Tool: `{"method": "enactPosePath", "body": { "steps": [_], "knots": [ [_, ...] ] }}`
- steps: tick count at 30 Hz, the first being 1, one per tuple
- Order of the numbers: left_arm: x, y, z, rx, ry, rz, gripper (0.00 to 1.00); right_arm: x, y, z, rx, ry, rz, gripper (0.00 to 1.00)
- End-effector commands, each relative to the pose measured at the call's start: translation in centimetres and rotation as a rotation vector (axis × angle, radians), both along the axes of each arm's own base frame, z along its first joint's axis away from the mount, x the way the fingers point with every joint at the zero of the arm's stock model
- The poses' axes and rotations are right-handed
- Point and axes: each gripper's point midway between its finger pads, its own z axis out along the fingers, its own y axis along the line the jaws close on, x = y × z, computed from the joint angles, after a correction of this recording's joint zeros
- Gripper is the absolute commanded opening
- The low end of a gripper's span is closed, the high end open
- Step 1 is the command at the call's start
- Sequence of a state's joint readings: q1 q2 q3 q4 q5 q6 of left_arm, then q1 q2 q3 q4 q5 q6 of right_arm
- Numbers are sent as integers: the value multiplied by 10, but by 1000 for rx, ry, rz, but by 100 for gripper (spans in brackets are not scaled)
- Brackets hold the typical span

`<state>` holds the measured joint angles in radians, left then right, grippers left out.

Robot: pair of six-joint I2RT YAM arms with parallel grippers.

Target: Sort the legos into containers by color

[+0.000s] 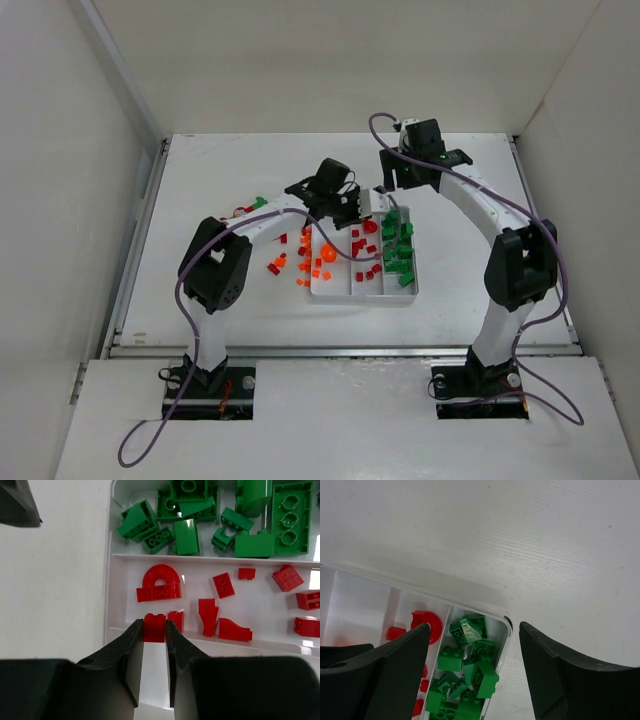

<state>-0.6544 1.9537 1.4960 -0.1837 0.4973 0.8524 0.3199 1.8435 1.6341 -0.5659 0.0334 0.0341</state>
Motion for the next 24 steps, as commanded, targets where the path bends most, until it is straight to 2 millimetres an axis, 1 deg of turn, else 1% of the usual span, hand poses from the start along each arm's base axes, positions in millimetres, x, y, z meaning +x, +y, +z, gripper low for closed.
{"method": "enactPosePath", "body": {
  "steps": [1, 2, 3, 4, 5, 6, 7, 8, 9, 10, 11, 12, 13, 14, 16, 17, 18, 19, 20, 21, 22, 23, 24],
  "knots": [
    [-3, -10, 3, -29, -42, -52, 8, 4, -5, 28, 22, -87, -20, 77],
    [-6, -16, -1, -30, -43, -64, 11, 4, -6, 28, 15, -89, -14, 77],
    [-3, -16, 1, -32, -49, -51, 24, 2, -6, 24, 12, -80, -13, 77],
    [-4, -20, 2, -32, -62, -53, 33, 1, -7, 29, 16, -90, -14, 77],
    [-2, -20, 3, -40, -53, -29, 42, 2, -6, 27, 16, -91, -14, 77],
    [-4, -26, 0, -43, -56, -29, 50, -1, -6, 28, 21, -89, -7, 77],
    [-7, -26, -4, -30, -50, -19, 65, -1, -6, 28, 13, -91, 1, 77],
    [-5, -28, -2, -42, -54, -13, 71, -2, -6, 32, 15, -100, 1, 77],
    [-2, -28, -1, -45, -59, 4, 77, -3, -7, 28, 4, -94, 10, 79],
    [-5, -31, 4, -48, -71, 1, 81, -3, -9, 28, -2, -95, 3, 79],
    [0, -29, 5, -45, -77, 34, 87, -3, -9, 28, -2, -95, 3, 79],
    [-2, -30, 9, -48, -81, 44, 90, -3, -9, 28, -9, -97, 9, 79],
    [1, -29, 17, -58, -92, 69, 92, -1, -9, 33, -6, -107, 9, 79],
    [9, -25, 18, -61, -91, 144, 93, -2, -9, 37, -3, -116, 9, 79],
    [17, -18, 40, -101, -113, 253, 97, -2, -7, 37, 4, -114, 17, 79],
    [24, -14, 51, -129, -134, 314, 97, 1, -5, 43, 16, -131, 23, 79],
    [31, 2, 51, -121, -143, 429, 98, 1, -5, 43, 16, -131, 23, 79],
    [31, 10, 67, -141, -171, 474, 100, 2, -2, 44, 26, -140, 31, 79],
    [39, 29, 70, -130, -191, 528, 100, 4, -2, 50, 29, -151, 31, 79],
    [38, 48, 61, -83, -194, 578, 100, 3, 0, 50, 35, -150, 38, 79],
    [36, 62, 71, -89, -197, 607, 100, 6, -1, 56, 33, -166, 30, 79],
    [31, 76, 65, -52, -173, 622, 100, 4, 4, 56, 28, -168, 37, 79],
    [36, 99, 64, -33, -164, 664, 100, 7, 3, 62, 27, -183, 29, 79]
  ]
}}
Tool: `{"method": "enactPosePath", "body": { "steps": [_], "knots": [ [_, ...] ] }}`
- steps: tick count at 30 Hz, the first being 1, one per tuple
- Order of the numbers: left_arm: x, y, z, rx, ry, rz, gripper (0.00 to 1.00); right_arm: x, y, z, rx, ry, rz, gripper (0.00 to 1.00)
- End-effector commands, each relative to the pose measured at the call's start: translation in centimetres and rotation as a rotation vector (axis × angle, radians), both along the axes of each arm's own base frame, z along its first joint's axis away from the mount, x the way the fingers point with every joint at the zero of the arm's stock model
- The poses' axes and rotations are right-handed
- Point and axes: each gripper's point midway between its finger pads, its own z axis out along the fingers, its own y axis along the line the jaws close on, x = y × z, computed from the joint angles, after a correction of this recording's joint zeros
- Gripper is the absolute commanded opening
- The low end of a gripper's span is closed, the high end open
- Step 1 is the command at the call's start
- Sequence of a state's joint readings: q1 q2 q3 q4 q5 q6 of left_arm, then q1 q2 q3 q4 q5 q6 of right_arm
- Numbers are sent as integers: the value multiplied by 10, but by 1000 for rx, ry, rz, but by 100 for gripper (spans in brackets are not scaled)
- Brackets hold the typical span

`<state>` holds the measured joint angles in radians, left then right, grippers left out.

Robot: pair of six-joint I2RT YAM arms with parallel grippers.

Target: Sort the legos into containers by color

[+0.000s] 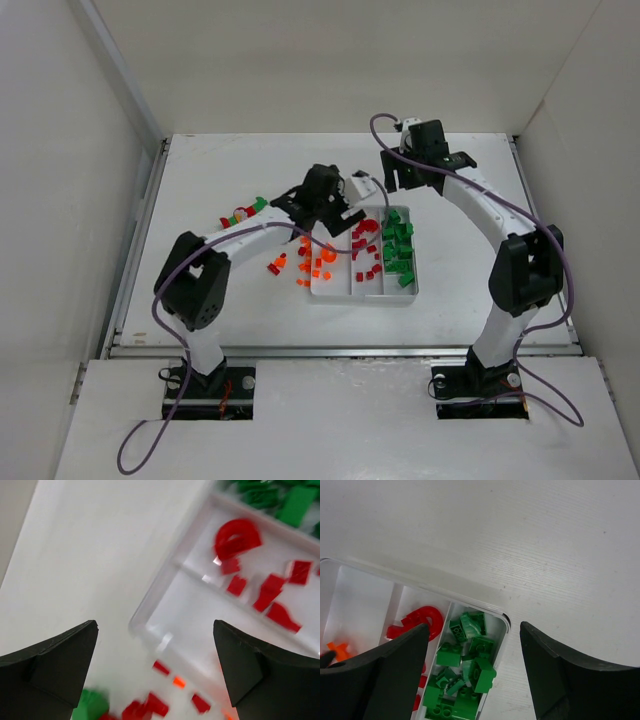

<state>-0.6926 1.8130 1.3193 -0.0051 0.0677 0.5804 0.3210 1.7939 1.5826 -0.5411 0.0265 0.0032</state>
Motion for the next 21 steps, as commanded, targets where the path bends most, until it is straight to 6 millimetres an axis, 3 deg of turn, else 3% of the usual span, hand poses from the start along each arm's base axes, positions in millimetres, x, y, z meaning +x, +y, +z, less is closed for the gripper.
{"method": "enactPosePath", "body": {
  "steps": [1, 3, 5, 7, 10, 12, 13, 18, 19, 21],
  "knots": [
    [11, 68, 39, -39, -33, 218, 100, 14, 12, 61, 43, -166, 17, 79],
    [13, 105, 47, -62, 6, 294, 100, 13, 17, 56, 34, -159, 21, 79],
    [5, 120, 39, -77, 77, 264, 100, 11, 23, 56, 44, -156, 26, 79],
    [-6, 143, 20, -35, 166, 241, 98, 7, 39, 51, 52, -143, 49, 79],
    [-18, 168, -13, 32, 276, 254, 80, -1, 52, 43, 48, -131, 55, 79],
    [-23, 179, -32, 58, 323, 259, 66, -6, 57, 38, 39, -122, 51, 79],
    [-22, 183, -35, 57, 319, 255, 64, -10, 60, 32, 33, -108, 60, 79],
    [-26, 188, -50, 108, 293, 171, 68, -18, 68, 25, 11, -93, 73, 79],
    [-23, 195, -71, 136, 339, 176, 73, -22, 64, 23, 0, -87, 65, 79],
    [-17, 195, -71, 141, 332, 182, 73, -23, 62, 26, -6, -89, 58, 79]
  ]
}}
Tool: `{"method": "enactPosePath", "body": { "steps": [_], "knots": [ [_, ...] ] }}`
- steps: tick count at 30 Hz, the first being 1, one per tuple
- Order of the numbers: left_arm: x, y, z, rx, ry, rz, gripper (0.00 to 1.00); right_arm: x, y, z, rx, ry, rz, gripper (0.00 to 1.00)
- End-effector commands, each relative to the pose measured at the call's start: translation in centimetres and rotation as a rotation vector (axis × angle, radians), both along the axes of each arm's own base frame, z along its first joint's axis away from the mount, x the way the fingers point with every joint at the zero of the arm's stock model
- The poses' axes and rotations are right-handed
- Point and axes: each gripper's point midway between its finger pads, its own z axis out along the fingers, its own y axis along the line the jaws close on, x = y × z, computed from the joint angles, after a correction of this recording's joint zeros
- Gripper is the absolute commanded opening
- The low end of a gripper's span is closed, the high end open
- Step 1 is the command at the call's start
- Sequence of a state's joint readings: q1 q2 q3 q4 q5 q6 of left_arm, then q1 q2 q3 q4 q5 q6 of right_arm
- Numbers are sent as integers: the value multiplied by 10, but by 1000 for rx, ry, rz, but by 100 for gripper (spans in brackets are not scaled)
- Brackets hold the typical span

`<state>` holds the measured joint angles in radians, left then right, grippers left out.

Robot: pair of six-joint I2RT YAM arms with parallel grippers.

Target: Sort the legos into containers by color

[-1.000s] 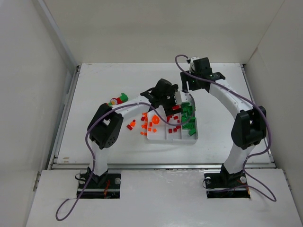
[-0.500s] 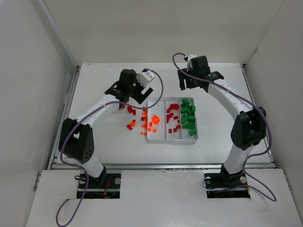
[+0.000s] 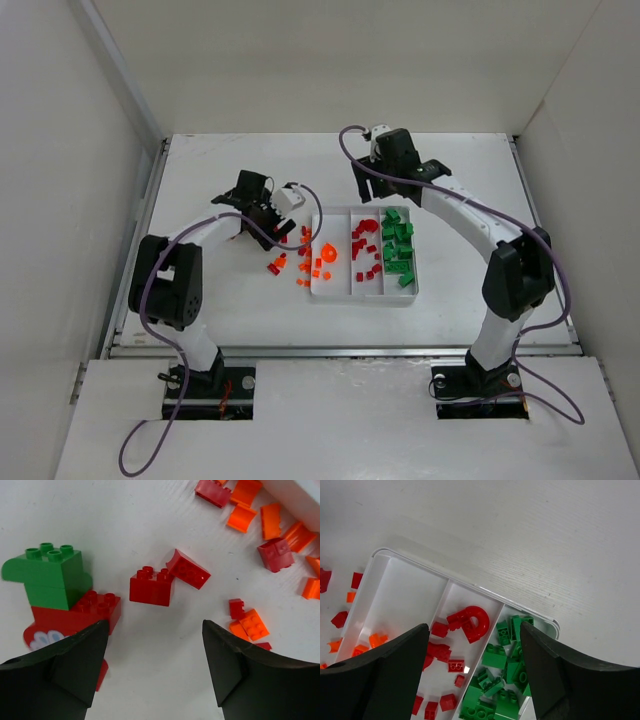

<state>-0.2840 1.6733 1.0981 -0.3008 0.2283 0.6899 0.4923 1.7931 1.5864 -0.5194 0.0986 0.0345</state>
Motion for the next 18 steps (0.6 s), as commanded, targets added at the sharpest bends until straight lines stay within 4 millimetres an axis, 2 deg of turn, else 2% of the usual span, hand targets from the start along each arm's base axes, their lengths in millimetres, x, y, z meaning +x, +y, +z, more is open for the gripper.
{"method": "enactPosePath", "body": {
  "steps": [1, 4, 10, 16, 17, 18],
  "knots": [
    [16, 5, -11, 12, 7, -30, 73, -1, -7, 21, 10, -53, -38, 79],
    [23, 4, -13, 6, 14, -50, 73, -5, -11, 23, 13, -56, -53, 79],
    [21, 4, -19, 7, 16, -111, 73, -15, -8, 17, 11, -42, -62, 79],
    [25, -7, -25, -49, 28, -117, 74, -16, -6, 17, 0, -47, -54, 79],
    [28, -11, -21, -63, 18, -124, 75, -15, -5, 22, 5, -56, -54, 79],
    [29, -13, -22, -69, 31, -128, 75, -15, -6, 15, -5, -39, -54, 79]
  ]
}}
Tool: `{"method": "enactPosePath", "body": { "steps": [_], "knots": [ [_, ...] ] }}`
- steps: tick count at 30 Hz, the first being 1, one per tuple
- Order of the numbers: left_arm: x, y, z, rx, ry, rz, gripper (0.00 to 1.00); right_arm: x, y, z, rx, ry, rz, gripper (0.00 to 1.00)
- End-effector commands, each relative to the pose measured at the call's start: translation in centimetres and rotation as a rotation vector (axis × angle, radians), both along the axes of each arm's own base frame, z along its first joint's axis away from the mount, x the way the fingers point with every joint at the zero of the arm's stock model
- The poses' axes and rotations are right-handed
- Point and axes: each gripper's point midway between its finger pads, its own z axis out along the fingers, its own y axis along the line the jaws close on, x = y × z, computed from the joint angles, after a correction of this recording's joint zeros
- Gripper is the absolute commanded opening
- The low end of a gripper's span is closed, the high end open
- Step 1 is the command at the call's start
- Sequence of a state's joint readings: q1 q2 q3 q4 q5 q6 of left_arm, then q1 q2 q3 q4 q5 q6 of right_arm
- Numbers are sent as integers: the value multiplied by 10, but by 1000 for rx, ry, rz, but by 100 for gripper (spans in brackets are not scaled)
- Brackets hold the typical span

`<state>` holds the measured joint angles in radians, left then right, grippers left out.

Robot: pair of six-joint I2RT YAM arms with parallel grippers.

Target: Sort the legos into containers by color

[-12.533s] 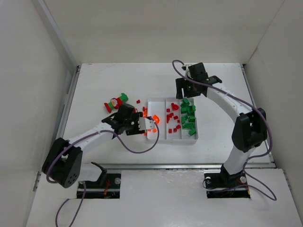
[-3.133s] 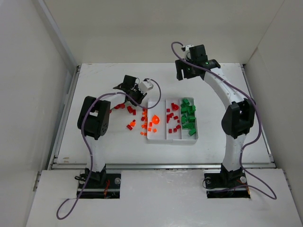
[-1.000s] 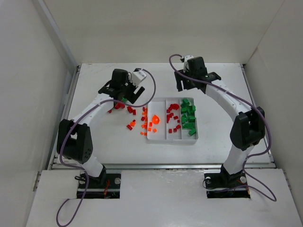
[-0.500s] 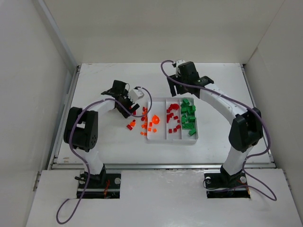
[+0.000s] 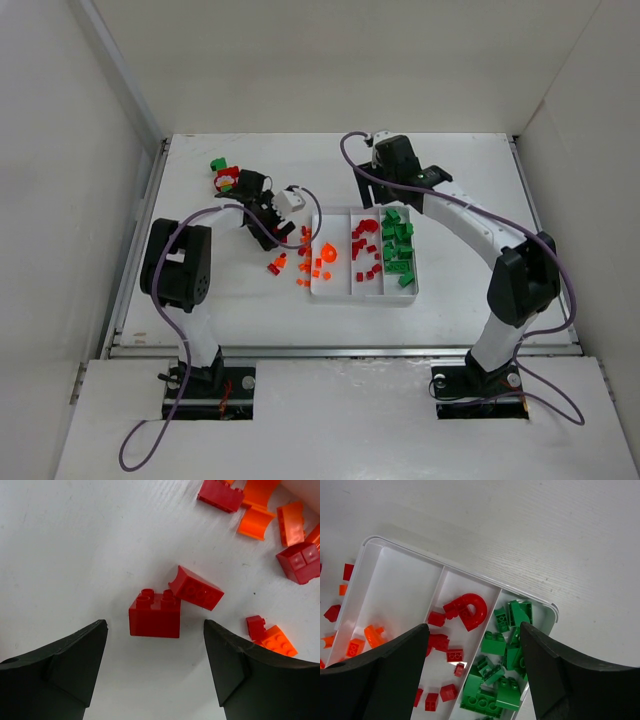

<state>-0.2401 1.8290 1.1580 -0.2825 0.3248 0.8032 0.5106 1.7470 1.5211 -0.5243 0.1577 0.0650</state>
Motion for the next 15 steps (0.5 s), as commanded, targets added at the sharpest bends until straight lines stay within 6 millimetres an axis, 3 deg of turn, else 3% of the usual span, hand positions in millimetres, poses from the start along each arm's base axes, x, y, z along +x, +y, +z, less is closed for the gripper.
{"method": "enactPosePath", "body": {
  "steps": [1, 6, 9, 15],
  "knots": [
    [10, -16, 10, -57, -3, -27, 75, 1, 3, 26, 18, -62, -1, 79],
    [14, -17, 8, -59, -12, -27, 73, 3, 4, 30, 23, -70, -1, 79],
    [14, -15, 8, -51, -14, -22, 61, 0, 3, 24, 13, -54, -1, 79],
    [3, -11, 4, -43, 30, -51, 26, 0, 1, 24, 8, -57, -8, 79]
  ]
}}
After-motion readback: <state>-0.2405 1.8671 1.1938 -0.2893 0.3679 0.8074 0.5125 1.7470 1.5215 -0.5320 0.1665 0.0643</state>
